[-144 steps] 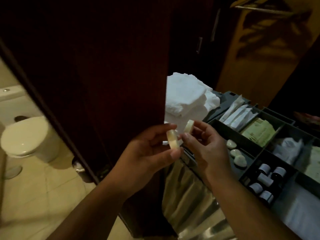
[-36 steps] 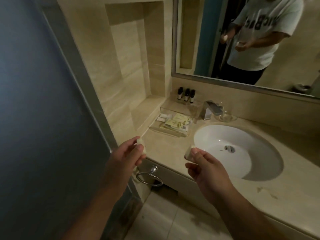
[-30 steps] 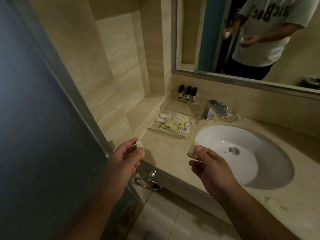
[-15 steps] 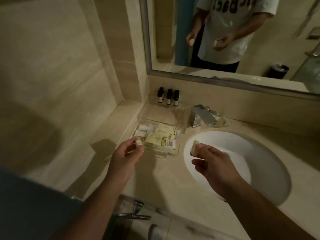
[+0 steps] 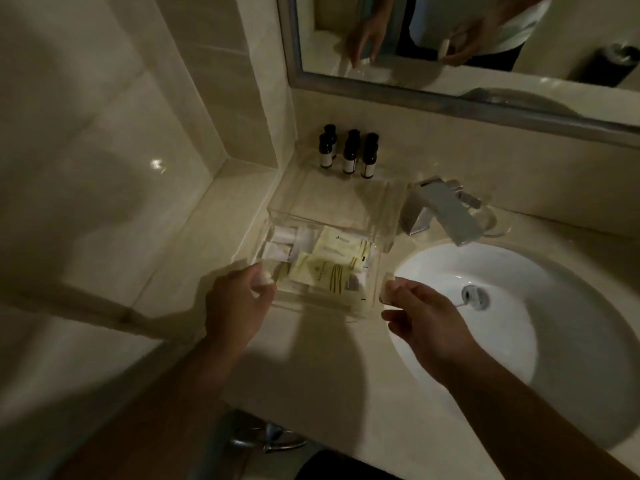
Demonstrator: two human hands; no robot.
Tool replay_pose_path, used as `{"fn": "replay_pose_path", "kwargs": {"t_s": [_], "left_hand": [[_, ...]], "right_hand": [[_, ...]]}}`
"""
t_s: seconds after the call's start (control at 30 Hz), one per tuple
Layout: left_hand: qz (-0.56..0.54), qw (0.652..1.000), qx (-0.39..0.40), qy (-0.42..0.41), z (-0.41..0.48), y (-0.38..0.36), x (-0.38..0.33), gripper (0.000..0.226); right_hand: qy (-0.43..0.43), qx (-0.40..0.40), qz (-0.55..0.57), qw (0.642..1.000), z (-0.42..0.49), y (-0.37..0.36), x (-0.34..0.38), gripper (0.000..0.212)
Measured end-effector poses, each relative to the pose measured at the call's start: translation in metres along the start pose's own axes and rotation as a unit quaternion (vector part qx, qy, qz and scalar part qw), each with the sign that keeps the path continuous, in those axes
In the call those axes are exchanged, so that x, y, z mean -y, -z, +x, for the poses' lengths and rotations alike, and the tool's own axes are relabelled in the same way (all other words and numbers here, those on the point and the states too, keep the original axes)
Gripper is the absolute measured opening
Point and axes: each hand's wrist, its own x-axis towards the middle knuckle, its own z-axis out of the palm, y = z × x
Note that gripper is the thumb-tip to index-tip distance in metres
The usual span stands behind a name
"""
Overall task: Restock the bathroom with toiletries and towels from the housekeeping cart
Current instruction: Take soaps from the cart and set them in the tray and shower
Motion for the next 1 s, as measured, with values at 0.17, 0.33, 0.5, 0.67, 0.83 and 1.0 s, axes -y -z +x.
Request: {"fn": "replay_pose_path", "kwargs": {"t_s": [0.17, 0.33, 0.5, 0.67, 0.83, 1.0], "left_hand": [[0.109, 0.994, 0.013, -0.015, 0.010, -0.012, -0.002, 0.039], [0.186, 0.982, -0.025, -0.016, 0.012, -0.030, -0.003, 0.024], [0.185, 0.982, -0.024, 0.009, 0.019, -0.040, -0.008, 0.008], [0.153, 0.987, -0.050, 0.002, 0.021, -0.045, 0.000, 0.013], [0.098, 0.994, -0.052, -0.007, 0.015, -0.035, 0.002, 0.016], [-0.036, 0.997, -0.048, 0.049, 0.004, -0.009, 0.009, 0.039]], "right_hand": [[-0.025, 0.028, -0.022, 0.999, 0.030, -0.013, 0.002, 0.034], [-0.023, 0.050, -0.051, 0.997, 0.046, -0.029, 0.008, 0.036], [-0.013, 0.065, -0.072, 0.995, 0.059, -0.040, 0.020, 0.033], [-0.014, 0.076, -0.075, 0.994, 0.069, -0.047, 0.024, 0.033], [-0.019, 0.089, -0.079, 0.993, 0.078, -0.067, 0.029, 0.036], [0.067, 0.102, -0.216, 0.969, 0.094, -0.098, 0.031, 0.042]]}}
